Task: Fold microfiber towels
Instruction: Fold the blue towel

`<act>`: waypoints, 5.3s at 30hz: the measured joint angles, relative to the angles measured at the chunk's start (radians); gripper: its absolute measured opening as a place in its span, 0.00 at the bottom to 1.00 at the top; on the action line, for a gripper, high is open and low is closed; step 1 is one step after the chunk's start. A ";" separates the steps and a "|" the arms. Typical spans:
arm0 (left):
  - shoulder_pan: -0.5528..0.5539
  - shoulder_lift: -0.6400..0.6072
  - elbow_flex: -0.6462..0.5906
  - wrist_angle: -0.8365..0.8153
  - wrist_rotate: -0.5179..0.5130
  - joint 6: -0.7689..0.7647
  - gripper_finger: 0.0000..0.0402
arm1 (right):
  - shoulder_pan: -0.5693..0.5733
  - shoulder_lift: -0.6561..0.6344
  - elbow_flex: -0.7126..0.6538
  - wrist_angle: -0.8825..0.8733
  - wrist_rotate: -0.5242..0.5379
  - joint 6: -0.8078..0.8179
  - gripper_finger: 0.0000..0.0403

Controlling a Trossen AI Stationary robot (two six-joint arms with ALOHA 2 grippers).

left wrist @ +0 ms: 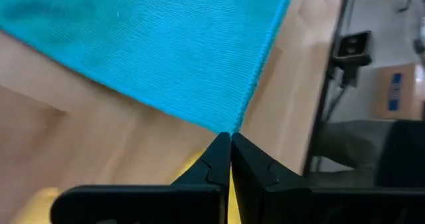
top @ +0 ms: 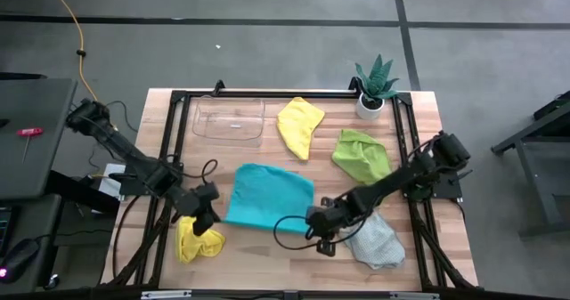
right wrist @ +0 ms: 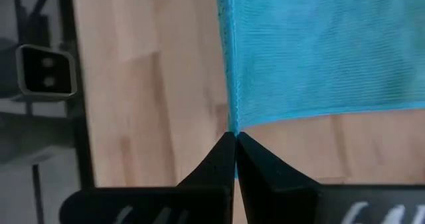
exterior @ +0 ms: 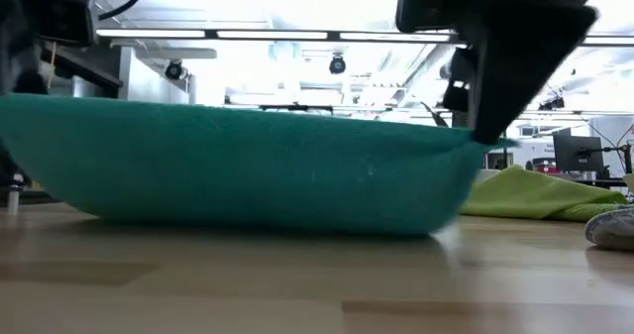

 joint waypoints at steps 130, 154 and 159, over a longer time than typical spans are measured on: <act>0.343 -0.177 -0.173 0.114 -0.204 0.203 0.31 | -0.308 -0.015 -0.283 0.324 0.184 0.826 0.45; 0.329 -0.147 -0.168 0.209 0.067 0.710 0.31 | -0.311 -0.297 -0.276 -0.061 0.184 0.262 0.45; 0.270 -0.032 -0.119 0.184 0.060 0.841 0.31 | -0.311 -0.361 -0.276 -0.022 0.187 0.194 0.45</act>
